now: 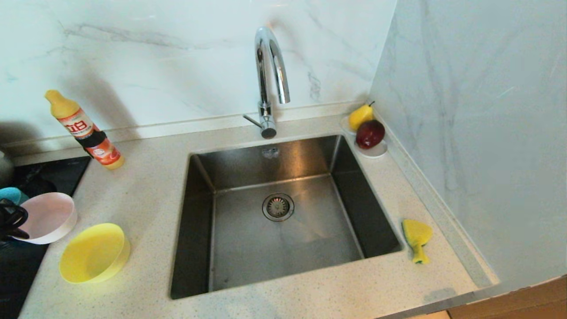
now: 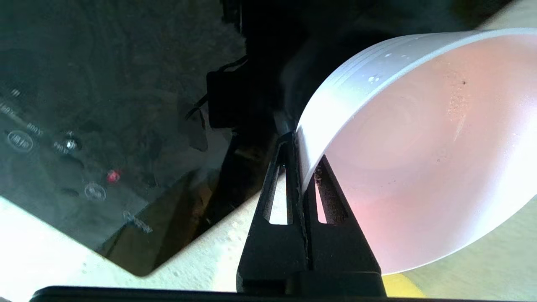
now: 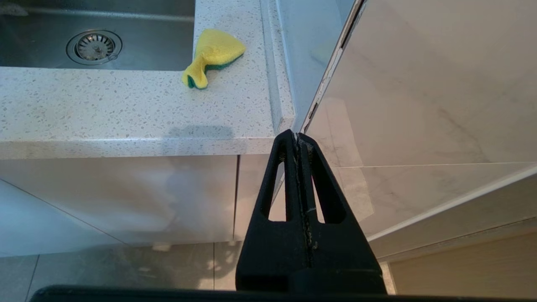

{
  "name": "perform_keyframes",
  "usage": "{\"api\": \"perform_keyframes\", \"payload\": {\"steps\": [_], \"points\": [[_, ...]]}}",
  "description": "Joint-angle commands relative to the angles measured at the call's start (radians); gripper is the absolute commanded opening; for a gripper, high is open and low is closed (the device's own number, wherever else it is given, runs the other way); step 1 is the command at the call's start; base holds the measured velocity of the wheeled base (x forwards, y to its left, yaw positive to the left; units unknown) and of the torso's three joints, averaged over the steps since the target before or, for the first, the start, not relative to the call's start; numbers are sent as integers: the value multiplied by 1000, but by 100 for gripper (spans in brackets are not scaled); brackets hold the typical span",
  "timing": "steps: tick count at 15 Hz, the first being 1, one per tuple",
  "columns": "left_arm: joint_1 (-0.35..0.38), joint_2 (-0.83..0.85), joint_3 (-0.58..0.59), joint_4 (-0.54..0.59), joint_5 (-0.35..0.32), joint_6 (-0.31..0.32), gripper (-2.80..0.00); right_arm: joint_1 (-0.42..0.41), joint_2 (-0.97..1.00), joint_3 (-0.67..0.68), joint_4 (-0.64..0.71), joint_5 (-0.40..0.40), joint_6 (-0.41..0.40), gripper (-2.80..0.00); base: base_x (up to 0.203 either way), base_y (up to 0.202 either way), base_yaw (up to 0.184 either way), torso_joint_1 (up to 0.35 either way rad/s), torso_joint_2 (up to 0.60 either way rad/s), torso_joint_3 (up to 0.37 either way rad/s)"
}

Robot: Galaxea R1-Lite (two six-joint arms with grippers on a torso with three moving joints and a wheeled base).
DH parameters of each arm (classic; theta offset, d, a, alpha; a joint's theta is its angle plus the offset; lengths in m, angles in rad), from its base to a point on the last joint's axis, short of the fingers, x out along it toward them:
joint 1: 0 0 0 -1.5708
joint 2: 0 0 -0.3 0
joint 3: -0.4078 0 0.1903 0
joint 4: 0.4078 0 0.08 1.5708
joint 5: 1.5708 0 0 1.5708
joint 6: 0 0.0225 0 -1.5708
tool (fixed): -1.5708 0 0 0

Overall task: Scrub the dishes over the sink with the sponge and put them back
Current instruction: Place the bowl on the bowl

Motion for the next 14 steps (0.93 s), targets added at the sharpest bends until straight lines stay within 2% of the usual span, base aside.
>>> {"api": "perform_keyframes", "payload": {"steps": [1, 2, 6, 8, 10, 11, 14], "points": [[1, -65, -8, 13, -7, -13, -280, 0, -1, 0, 0, 1, -1, -280, 0, 0, 0, 0, 0, 0], [0, -90, -9, 26, -17, -14, -280, 0, -1, 0, 0, 1, -1, -280, 0, 0, 0, 0, 0, 0], [-2, -184, -13, 130, -126, -18, -280, 0, 0, 0, 0, 1, -2, -280, 0, 0, 0, 0, 0, 0], [-4, -228, -10, 194, -202, -10, -280, 0, -2, 0, 0, 1, 0, -280, 0, 0, 0, 0, 0, 0], [-34, -248, 20, 214, -217, 10, -280, 0, 0, 0, 0, 1, -1, -280, 0, 0, 0, 0, 0, 0], [-48, -253, 46, 215, -215, 29, -280, 0, -2, 0, 0, 1, -1, -280, 0, 0, 0, 0, 0, 0], [-78, -280, 171, 206, -210, 145, -280, 0, 0, 0, 0, 1, 0, -280, 0, 0, 0, 0, 0, 0]]}}
